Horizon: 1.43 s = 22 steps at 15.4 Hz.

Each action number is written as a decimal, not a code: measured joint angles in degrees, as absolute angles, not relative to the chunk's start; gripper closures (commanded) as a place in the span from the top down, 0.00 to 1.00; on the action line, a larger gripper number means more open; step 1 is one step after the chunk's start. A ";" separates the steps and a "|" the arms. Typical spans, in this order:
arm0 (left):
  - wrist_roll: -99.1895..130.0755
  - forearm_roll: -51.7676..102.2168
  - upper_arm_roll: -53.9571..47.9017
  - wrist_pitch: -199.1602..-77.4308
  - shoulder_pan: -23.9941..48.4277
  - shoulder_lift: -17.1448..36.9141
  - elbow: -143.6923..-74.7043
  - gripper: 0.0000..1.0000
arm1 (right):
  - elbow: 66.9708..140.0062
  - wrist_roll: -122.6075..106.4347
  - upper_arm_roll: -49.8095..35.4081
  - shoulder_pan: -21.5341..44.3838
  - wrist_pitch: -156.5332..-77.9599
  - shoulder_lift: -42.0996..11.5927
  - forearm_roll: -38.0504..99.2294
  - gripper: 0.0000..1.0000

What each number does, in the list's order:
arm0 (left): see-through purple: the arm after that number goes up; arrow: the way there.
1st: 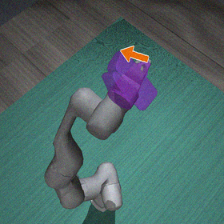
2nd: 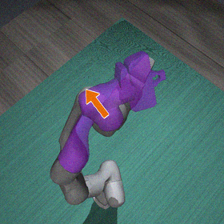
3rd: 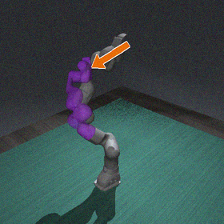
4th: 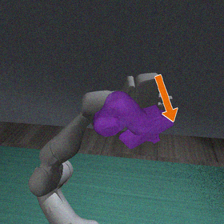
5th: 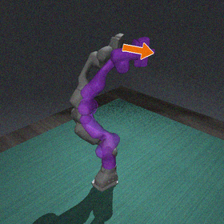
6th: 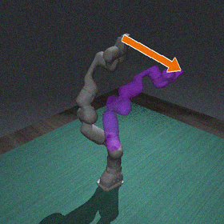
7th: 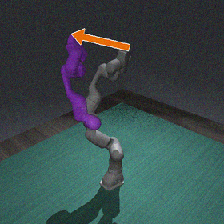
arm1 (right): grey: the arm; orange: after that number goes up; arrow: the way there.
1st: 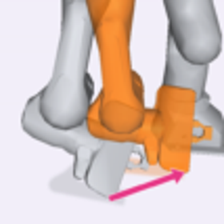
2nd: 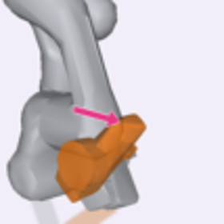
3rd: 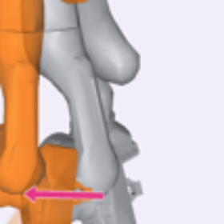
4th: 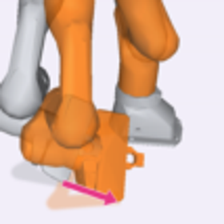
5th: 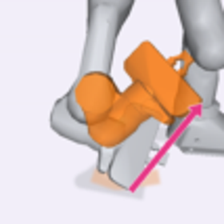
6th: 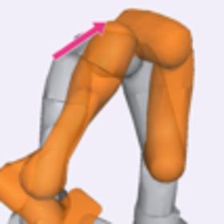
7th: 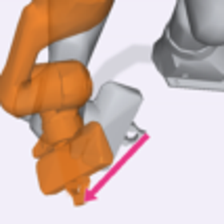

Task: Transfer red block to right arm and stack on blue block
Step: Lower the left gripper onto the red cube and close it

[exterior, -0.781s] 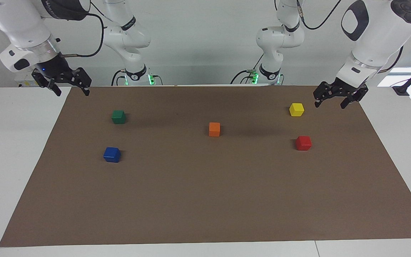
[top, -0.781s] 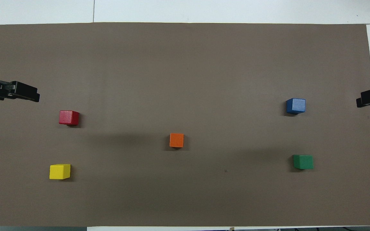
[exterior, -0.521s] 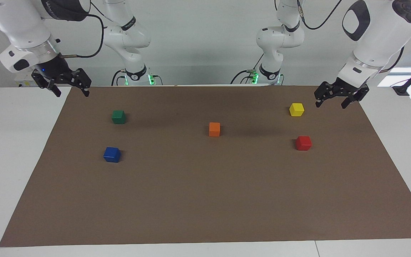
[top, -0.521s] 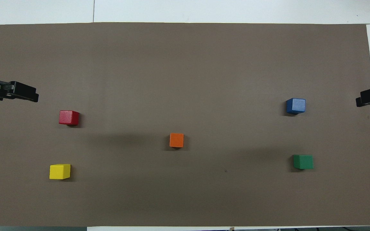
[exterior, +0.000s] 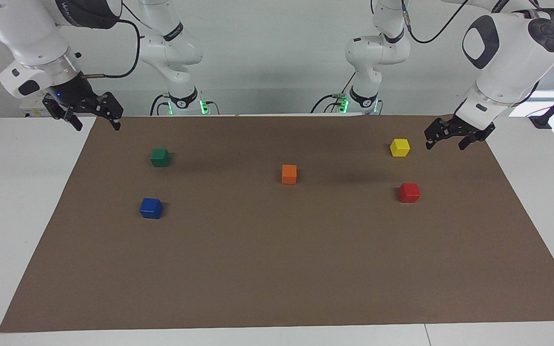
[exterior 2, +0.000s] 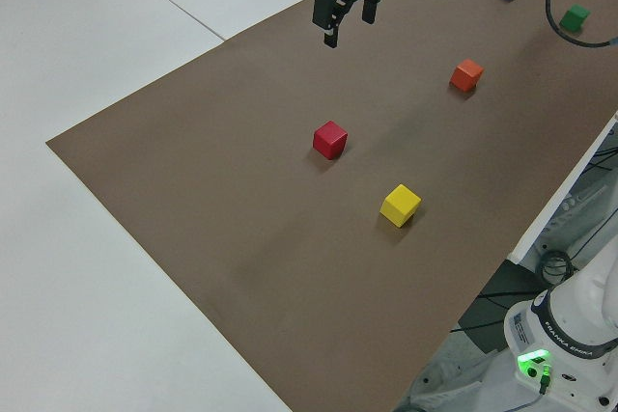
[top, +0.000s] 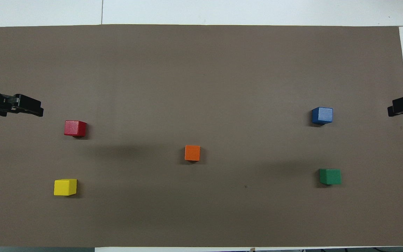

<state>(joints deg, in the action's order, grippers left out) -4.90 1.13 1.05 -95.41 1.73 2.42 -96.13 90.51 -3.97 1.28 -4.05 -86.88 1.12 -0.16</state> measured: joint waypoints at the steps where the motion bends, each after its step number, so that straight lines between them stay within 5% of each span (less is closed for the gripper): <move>1: -4.90 1.13 0.92 -97.59 1.74 2.74 -97.39 1.00 | 90.51 -3.97 1.28 -4.06 -86.88 1.12 -0.16 1.00; 10: -4.90 -3.32 -0.48 -116.49 1.79 6.15 -112.00 1.00 | 90.51 -3.97 1.10 -4.04 -86.88 1.12 -0.14 1.00; 22: -3.88 -3.35 1.57 -127.90 1.75 7.12 -122.01 1.00 | 90.56 -3.98 0.36 -3.84 -86.85 1.11 10.73 1.00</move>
<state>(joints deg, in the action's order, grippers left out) -3.88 -3.35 1.57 -127.90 1.75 7.12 -122.01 90.56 -3.98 0.36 -3.84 -86.85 1.11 10.73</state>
